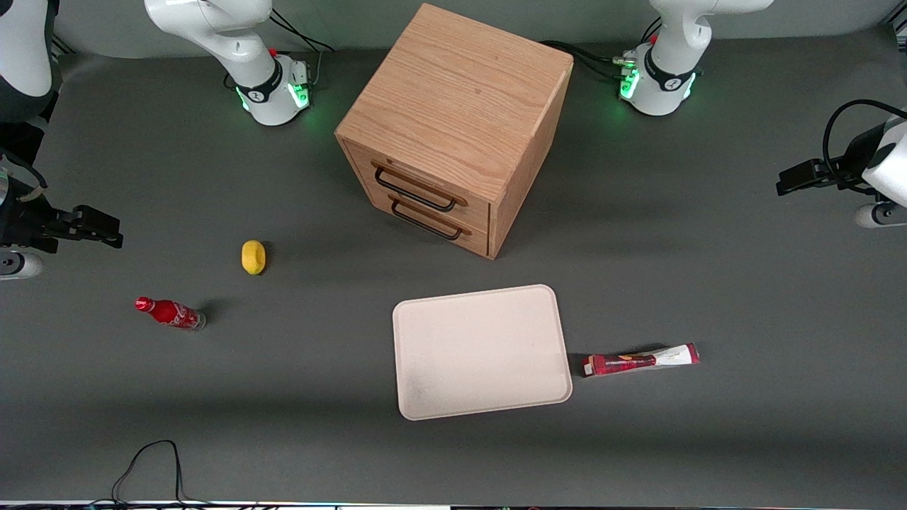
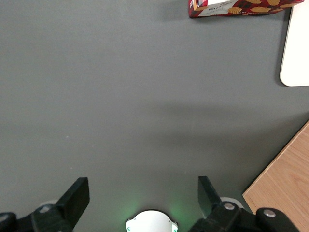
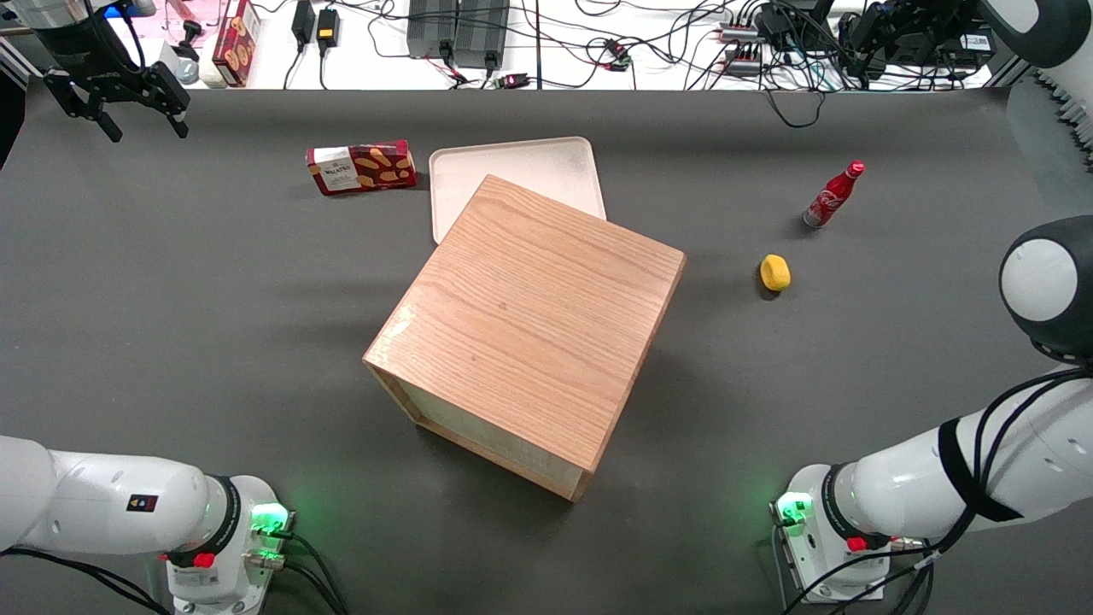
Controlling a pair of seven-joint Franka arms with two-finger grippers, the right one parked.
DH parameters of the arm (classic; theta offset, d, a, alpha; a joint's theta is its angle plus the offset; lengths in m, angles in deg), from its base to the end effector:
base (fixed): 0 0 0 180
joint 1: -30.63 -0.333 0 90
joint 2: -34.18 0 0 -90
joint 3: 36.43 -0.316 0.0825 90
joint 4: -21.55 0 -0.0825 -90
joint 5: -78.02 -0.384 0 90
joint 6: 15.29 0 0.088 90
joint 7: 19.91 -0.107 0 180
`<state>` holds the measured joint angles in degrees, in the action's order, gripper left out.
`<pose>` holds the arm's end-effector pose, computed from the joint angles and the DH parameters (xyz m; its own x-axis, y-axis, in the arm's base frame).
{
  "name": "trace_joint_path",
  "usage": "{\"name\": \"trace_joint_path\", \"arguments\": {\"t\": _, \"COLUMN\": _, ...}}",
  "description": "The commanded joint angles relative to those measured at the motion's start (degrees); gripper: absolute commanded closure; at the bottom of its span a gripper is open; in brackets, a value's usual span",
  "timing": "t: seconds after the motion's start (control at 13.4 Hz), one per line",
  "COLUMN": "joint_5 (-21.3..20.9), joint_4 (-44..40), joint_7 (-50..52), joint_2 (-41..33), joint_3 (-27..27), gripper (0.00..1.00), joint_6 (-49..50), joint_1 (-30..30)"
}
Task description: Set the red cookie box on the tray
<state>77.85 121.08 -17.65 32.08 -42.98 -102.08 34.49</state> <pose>0.5285 0.0261 0.5624 0.9791 0.0848 -0.1848 0.0851 -0.9963 -0.0061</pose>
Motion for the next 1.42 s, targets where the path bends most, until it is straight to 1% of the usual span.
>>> {"name": "trace_joint_path", "arguments": {"t": 0.0, "joint_5": 0.61, "joint_4": -1.8, "joint_7": 0.99, "joint_2": 0.52, "joint_3": 0.04, "gripper": 0.0, "joint_6": 2.16, "joint_1": 0.27}}
{"name": "trace_joint_path", "arguments": {"t": 0.45, "joint_5": 0.7, "joint_4": -3.03, "joint_7": 1.17, "joint_2": 0.95, "joint_3": 0.39, "gripper": 0.0, "joint_6": 2.24, "joint_1": 1.06}}
{"name": "trace_joint_path", "arguments": {"t": 0.6, "joint_5": 0.61, "joint_4": -5.21, "joint_7": 1.17, "joint_2": 2.62, "joint_3": 2.58, "gripper": 0.0, "joint_6": 2.24, "joint_1": 1.15}}
{"name": "trace_joint_path", "arguments": {"t": 0.67, "joint_5": 0.61, "joint_4": -7.58, "joint_7": 0.9, "joint_2": 4.19, "joint_3": 3.63, "gripper": 0.0, "joint_6": 2.59, "joint_1": 1.24}}
{"name": "trace_joint_path", "arguments": {"t": 0.82, "joint_5": -0.26, "joint_4": -15.12, "joint_7": 0.55, "joint_2": 8.75, "joint_3": 8.1, "gripper": 0.0, "joint_6": 7.23, "joint_1": 1.15}}
{"name": "trace_joint_path", "arguments": {"t": 0.97, "joint_5": -0.09, "joint_4": -23.04, "joint_7": 1.6, "joint_2": 14.03, "joint_3": 11.54, "gripper": 0.0, "joint_6": 9.79, "joint_1": 1.33}}
{"name": "trace_joint_path", "arguments": {"t": 1.04, "joint_5": 0.43, "joint_4": -25.33, "joint_7": 3.43, "joint_2": 15.79, "joint_3": 13.03, "gripper": 0.0, "joint_6": 10.41, "joint_1": 1.94}}
{"name": "trace_joint_path", "arguments": {"t": 1.19, "joint_5": 0.52, "joint_4": -31.03, "joint_7": 9.4, "joint_2": 20.09, "joint_3": 15.06, "gripper": 0.0, "joint_6": 10.06, "joint_1": 3.34}}
{"name": "trace_joint_path", "arguments": {"t": 1.34, "joint_5": 0.61, "joint_4": -37.29, "joint_7": 9.52, "joint_2": 24.93, "joint_3": 15.42, "gripper": 0.0, "joint_6": 10.33, "joint_1": 4.84}}
